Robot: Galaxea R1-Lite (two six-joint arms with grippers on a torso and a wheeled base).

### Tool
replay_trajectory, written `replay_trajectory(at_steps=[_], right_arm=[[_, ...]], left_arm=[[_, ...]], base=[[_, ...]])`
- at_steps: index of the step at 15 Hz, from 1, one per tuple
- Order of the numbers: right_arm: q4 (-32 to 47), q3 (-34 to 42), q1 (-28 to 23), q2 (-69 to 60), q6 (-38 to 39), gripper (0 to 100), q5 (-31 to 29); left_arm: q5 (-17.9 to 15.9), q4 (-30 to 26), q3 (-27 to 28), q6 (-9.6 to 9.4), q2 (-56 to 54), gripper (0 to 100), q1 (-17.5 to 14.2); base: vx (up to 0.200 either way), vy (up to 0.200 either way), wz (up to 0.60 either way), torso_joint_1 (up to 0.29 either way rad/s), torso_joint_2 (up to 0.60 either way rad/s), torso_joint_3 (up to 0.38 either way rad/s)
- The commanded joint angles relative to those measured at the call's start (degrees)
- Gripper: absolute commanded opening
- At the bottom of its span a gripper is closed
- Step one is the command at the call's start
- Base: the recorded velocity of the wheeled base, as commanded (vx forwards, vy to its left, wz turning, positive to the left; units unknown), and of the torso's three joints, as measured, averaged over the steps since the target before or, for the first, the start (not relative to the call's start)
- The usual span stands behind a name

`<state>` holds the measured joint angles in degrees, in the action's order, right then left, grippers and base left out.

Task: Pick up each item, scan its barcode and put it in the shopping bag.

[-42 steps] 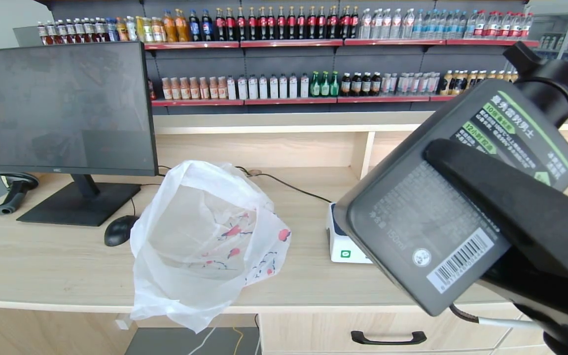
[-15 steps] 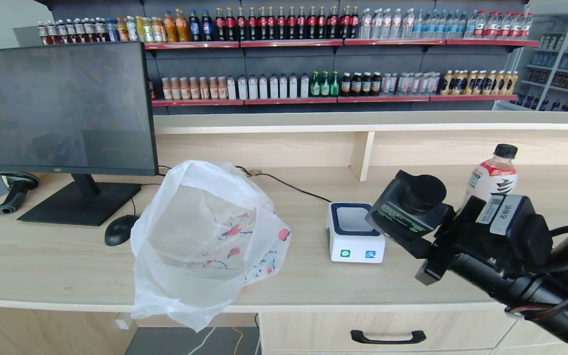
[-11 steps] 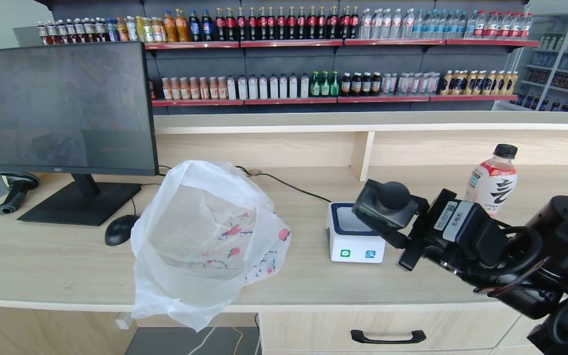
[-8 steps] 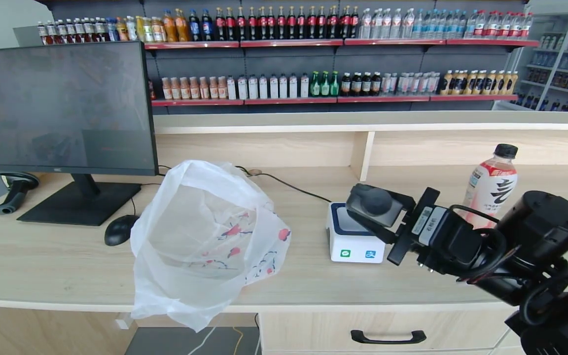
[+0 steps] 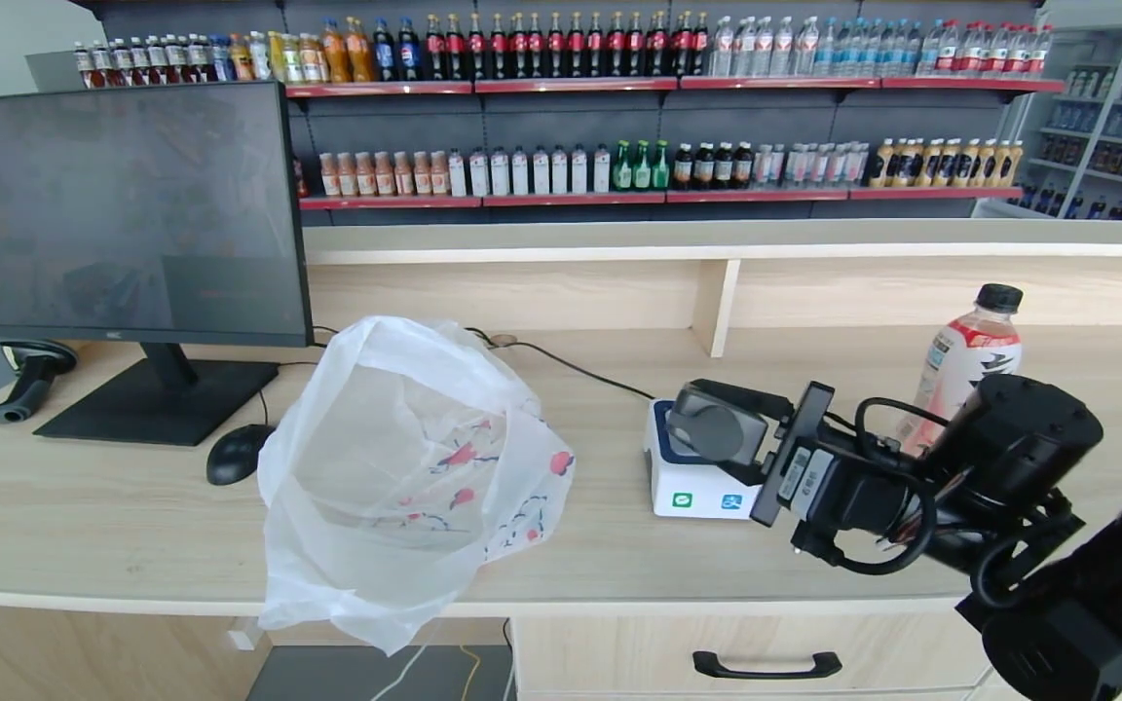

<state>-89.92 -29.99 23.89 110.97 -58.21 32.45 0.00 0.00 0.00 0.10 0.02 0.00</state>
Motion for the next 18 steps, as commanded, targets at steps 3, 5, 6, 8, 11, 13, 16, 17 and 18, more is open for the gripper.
replay_trajectory(at_steps=[3,5,6,8,11,13,16,17,18], right_arm=[[-0.08,-2.88,-2.18,4.25,-3.23,0,3.06],[-0.08,-3.32,-3.85,5.4,-4.72,0,4.37],[-0.08,-3.59,-4.38,5.92,-5.95,0,4.99],[-0.08,-3.94,-5.0,7.33,-8.59,0,5.08],[-0.08,-4.99,-4.91,8.3,-10.61,0,5.17],[-0.08,-5.08,-4.91,8.3,-10.61,0,5.17],[-0.08,-5.08,-4.91,9.26,-10.78,0,5.17],[-0.08,-5.08,-4.91,9.26,-10.78,0,5.17],[-0.08,-5.08,-4.91,9.26,-10.78,0,5.17]], left_arm=[[0.0,0.0,0.0,-0.01,-0.02,100,0.0],[0.0,0.0,0.0,0.08,-0.02,100,0.0],[0.0,0.0,0.0,-0.01,-0.02,100,0.0],[0.0,0.0,0.0,-0.01,-0.02,100,0.0],[0.0,0.0,0.0,-0.01,-0.02,100,0.0],[0.0,0.0,0.0,-0.01,-0.02,100,0.0],[0.0,0.0,0.0,-0.01,-0.02,100,0.0],[0.0,0.0,0.0,0.08,-0.02,100,0.0],[0.0,0.0,0.0,0.08,-0.02,100,0.0]], base=[[0.0,0.0,0.0,0.0,0.0,0.0],[0.0,0.0,0.0,0.0,0.0,0.0],[0.0,0.0,0.0,0.0,0.0,0.0],[0.0,0.0,0.0,0.0,0.0,0.0],[0.0,0.0,0.0,0.0,0.0,0.0],[0.0,0.0,0.0,0.0,0.0,0.0],[0.0,0.0,0.0,0.0,0.0,0.0],[0.0,0.0,0.0,0.0,0.0,0.0],[0.0,0.0,0.0,0.0,0.0,0.0]])
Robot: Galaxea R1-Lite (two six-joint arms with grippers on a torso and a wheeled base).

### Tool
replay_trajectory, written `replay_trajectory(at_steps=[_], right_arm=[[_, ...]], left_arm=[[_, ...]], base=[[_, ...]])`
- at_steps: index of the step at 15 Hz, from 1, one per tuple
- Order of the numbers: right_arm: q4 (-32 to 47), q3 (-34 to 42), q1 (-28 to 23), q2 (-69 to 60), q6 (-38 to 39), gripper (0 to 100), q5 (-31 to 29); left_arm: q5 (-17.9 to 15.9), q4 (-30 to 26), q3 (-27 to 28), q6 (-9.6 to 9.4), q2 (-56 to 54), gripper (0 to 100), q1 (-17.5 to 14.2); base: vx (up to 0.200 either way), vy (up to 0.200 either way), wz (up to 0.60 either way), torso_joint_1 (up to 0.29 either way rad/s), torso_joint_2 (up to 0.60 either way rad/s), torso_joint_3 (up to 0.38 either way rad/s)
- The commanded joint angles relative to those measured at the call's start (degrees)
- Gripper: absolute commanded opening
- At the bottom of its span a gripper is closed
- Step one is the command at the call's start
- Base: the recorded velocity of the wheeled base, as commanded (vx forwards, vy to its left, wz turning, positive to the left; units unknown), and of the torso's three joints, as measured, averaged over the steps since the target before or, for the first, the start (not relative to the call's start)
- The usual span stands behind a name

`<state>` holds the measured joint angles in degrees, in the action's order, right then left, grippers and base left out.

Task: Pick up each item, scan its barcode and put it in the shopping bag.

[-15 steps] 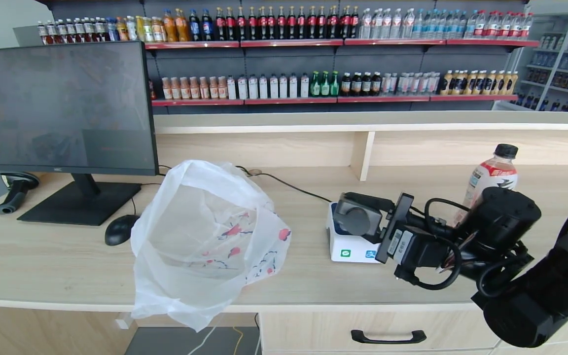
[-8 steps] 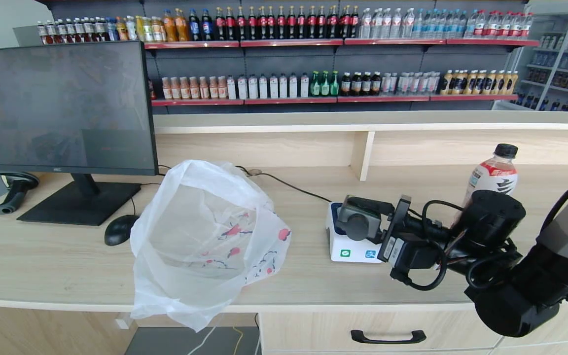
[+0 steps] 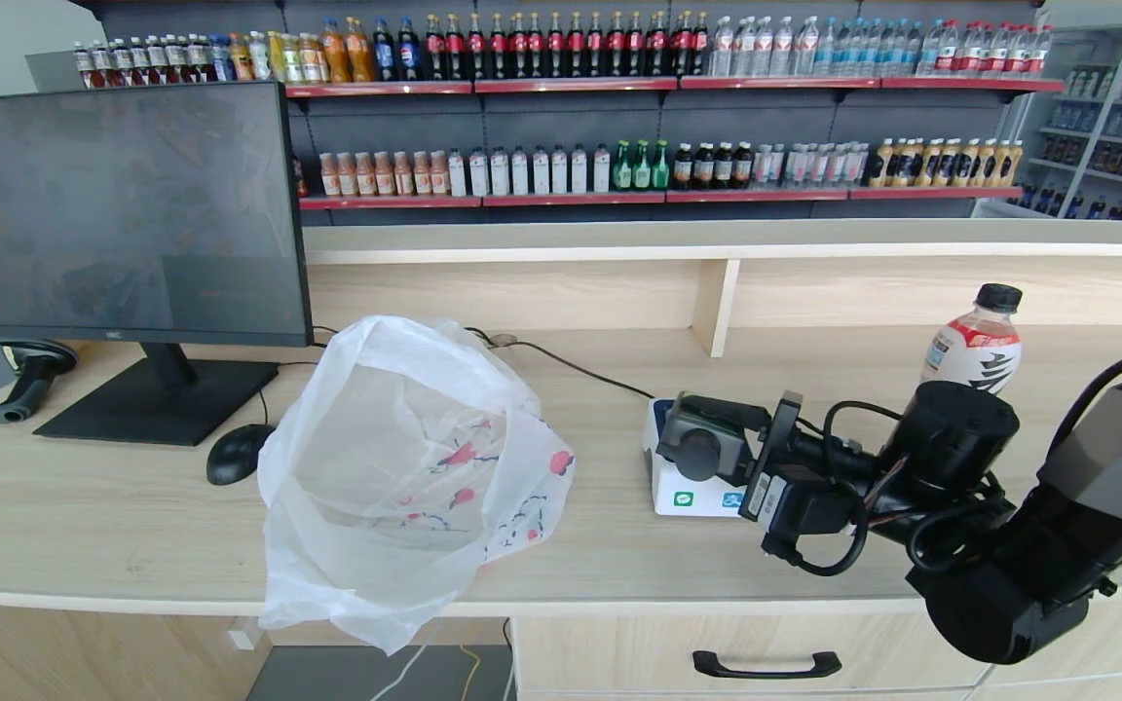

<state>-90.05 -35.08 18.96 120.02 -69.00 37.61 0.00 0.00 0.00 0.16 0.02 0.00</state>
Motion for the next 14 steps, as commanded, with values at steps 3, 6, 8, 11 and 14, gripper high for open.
replay_trajectory(at_steps=[3,6,8,11,14], right_arm=[[0.05,0.1,0.03,0.13,0.09,0,0.01],[0.05,0.54,-0.06,0.13,0.09,0,0.1],[0.05,-0.07,-0.06,-0.13,0.18,0,0.1],[0.05,0.02,0.03,-0.13,0.18,0,0.1],[0.05,0.02,0.03,-0.31,0.44,0,0.1]], left_arm=[[0.0,0.0,0.0,0.02,-0.02,100,0.0],[0.0,0.0,0.0,0.02,-0.02,100,0.0],[0.0,0.0,0.0,0.02,-0.02,100,0.0],[0.0,0.0,0.0,0.02,-0.02,100,0.0],[0.0,0.0,0.0,0.02,-0.02,100,0.0]], base=[[0.0,0.0,0.0,0.0,0.0,0.0],[0.0,0.0,0.0,0.0,0.0,0.0],[0.0,0.0,0.0,0.0,0.0,0.0],[0.0,0.0,0.0,0.0,0.0,0.0],[0.0,0.0,0.0,0.0,0.0,0.0]])
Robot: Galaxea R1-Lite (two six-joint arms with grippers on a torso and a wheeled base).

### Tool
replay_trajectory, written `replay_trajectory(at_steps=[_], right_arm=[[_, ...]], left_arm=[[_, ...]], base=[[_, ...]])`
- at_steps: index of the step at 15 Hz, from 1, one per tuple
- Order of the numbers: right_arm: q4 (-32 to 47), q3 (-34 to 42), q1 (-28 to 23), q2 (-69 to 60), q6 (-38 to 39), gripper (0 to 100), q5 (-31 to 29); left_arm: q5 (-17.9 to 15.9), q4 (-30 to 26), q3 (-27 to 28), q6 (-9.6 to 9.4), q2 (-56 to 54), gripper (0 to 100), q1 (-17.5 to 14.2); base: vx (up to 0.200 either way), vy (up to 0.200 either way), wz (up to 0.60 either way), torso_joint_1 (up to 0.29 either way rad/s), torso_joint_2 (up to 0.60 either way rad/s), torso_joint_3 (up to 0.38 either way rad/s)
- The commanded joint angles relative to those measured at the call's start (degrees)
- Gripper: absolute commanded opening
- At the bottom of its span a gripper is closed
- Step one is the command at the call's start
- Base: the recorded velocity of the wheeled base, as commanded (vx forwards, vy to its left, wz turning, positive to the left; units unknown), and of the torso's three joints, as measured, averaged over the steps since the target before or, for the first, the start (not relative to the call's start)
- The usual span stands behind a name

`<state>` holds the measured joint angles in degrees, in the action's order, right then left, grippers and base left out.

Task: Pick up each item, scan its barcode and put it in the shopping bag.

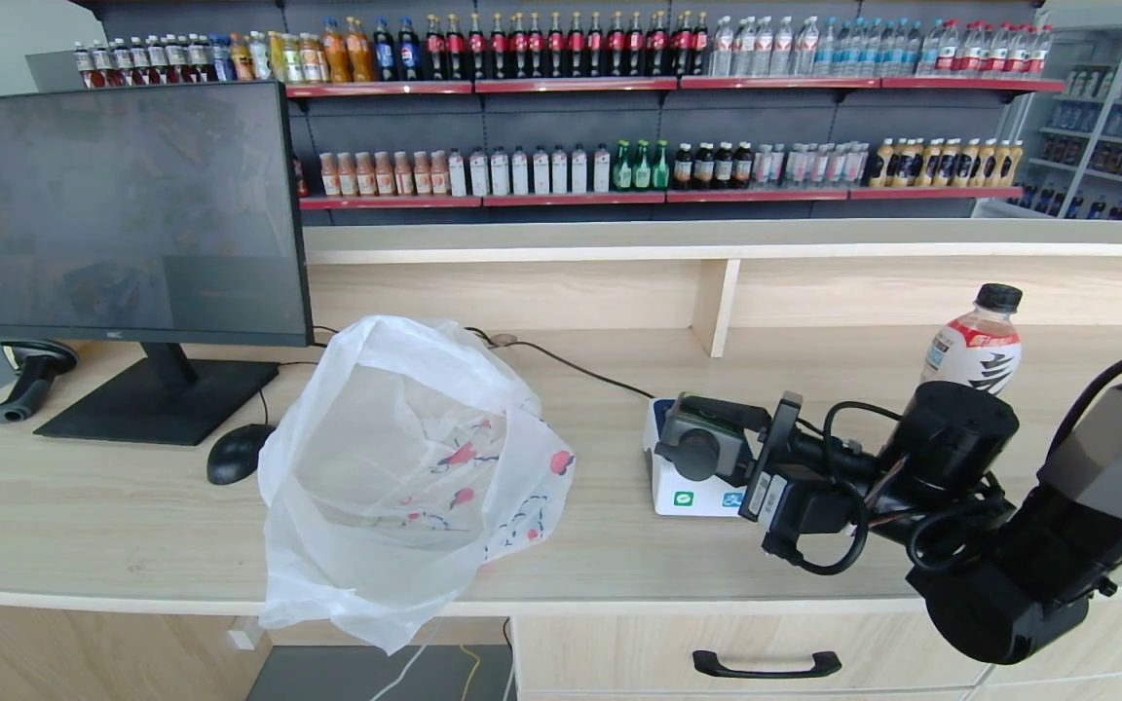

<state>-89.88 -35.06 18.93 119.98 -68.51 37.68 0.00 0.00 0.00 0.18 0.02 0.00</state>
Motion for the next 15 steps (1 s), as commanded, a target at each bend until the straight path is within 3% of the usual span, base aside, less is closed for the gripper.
replay_trajectory(at_steps=[1,9,13,15], right_arm=[[-0.12,0.08,0.05,-0.36,0.04,0,0.02],[-0.12,1.93,0.4,-7.57,2.59,0,0.02],[-0.12,2.19,0.93,-14.77,10.94,0,-0.06],[-0.12,2.28,4.18,-20.93,15.16,0,-2.52]], left_arm=[[0.0,0.0,0.0,-0.01,-0.02,100,0.0],[0.0,-0.09,0.0,-0.01,-0.02,100,0.0],[0.0,-0.09,0.0,-0.01,-0.02,100,0.0],[0.0,-0.09,0.0,-0.01,-0.02,100,0.0]], base=[[0.0,0.0,0.0,0.0,0.0,0.0],[0.0,0.0,0.0,0.0,0.0,0.0],[0.0,0.0,0.0,0.0,0.0,0.0],[0.0,0.0,0.0,0.0,0.0,0.0]])
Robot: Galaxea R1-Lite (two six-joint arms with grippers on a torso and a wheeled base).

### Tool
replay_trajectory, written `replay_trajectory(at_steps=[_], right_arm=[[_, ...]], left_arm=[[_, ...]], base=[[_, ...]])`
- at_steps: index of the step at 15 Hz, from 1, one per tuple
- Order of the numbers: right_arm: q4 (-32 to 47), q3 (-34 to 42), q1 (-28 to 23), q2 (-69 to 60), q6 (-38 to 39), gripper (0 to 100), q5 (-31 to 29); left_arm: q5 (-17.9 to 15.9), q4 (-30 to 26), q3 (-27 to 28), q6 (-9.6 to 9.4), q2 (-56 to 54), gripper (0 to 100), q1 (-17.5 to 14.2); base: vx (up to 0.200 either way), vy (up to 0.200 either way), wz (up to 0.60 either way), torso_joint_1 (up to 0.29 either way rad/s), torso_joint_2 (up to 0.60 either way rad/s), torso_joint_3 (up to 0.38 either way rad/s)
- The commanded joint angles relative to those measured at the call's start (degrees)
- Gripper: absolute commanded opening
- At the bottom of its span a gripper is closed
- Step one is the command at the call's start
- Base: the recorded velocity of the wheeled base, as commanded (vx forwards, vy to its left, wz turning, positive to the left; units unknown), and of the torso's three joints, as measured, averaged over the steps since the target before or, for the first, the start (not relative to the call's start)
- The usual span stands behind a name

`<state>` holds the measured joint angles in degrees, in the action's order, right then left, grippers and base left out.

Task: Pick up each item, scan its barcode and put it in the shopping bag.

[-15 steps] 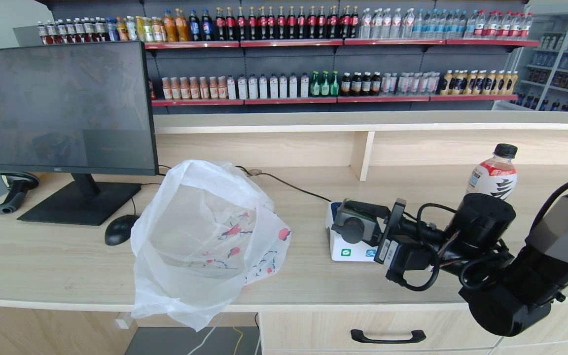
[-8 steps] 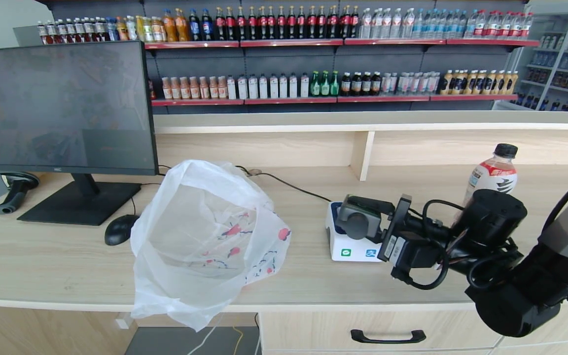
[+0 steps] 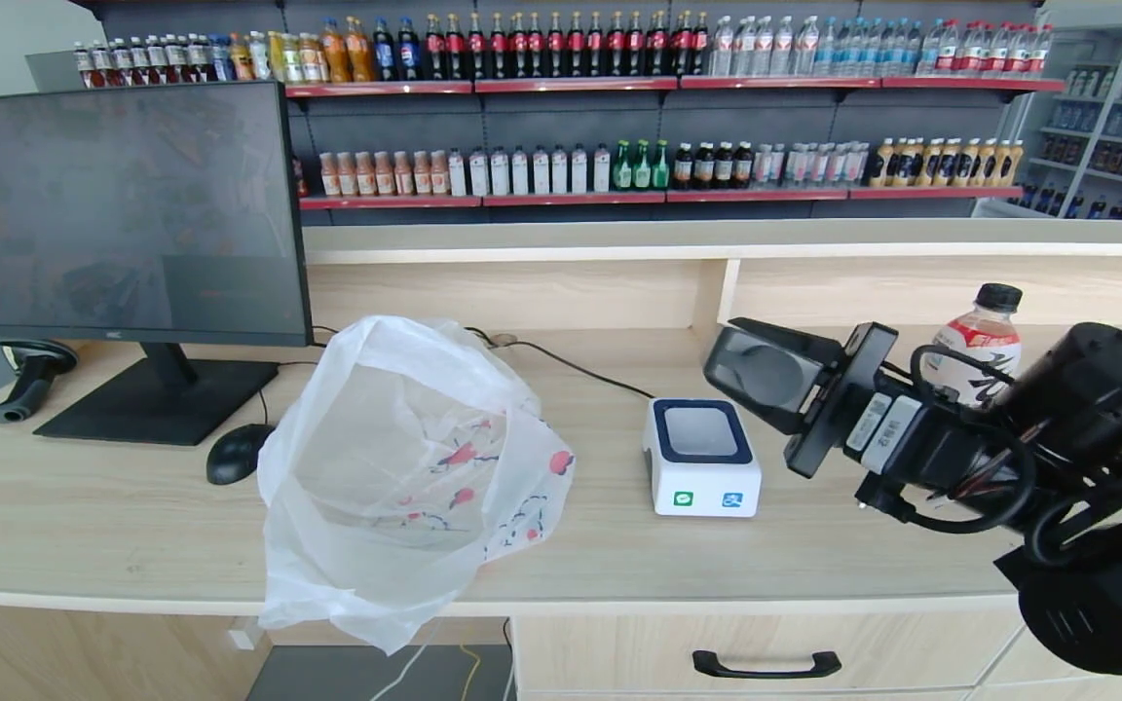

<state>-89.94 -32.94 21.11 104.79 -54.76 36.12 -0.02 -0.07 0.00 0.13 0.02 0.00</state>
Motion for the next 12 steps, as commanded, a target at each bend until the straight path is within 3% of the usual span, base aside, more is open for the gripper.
replay_trajectory(at_steps=[1,4,7,8,9,10,12], right_arm=[[-0.06,0.86,4.46,-7.32,3.52,0,-3.86],[-0.06,0.42,11.05,-10.92,10.46,0,-10.63],[-0.06,1.74,11.58,-12.68,18.81,0,-12.74],[-0.06,3.23,11.23,-14.18,27.95,0,-13.53],[-0.06,4.37,11.23,-15.14,31.64,0,-15.03],[-0.06,7.01,11.23,-16.55,39.47,0,-20.83],[-0.06,10.88,11.23,-16.55,46.67,0,-27.07]], left_arm=[[0.02,-0.01,0.0,0.04,-0.02,100,0.0],[0.02,0.07,0.0,-0.05,-0.02,100,0.0],[0.02,-0.01,0.0,-0.05,-0.02,100,0.0],[0.02,0.07,0.0,-0.05,-0.02,100,0.0],[0.02,0.07,0.0,-0.05,-0.02,100,0.0],[0.02,-0.01,0.0,-0.05,-0.02,100,0.0],[0.02,-0.01,0.0,-0.05,-0.02,100,0.0]], base=[[0.0,0.0,0.0,0.0,0.0,0.0],[0.0,0.0,0.0,0.0,0.0,0.0],[0.0,0.0,0.0,0.0,0.0,0.0],[0.0,0.0,0.0,0.0,0.0,0.0],[0.0,0.0,0.0,0.0,0.0,0.0],[0.0,0.0,0.0,0.0,0.0,0.0],[0.0,0.0,0.0,0.0,0.0,0.0]])
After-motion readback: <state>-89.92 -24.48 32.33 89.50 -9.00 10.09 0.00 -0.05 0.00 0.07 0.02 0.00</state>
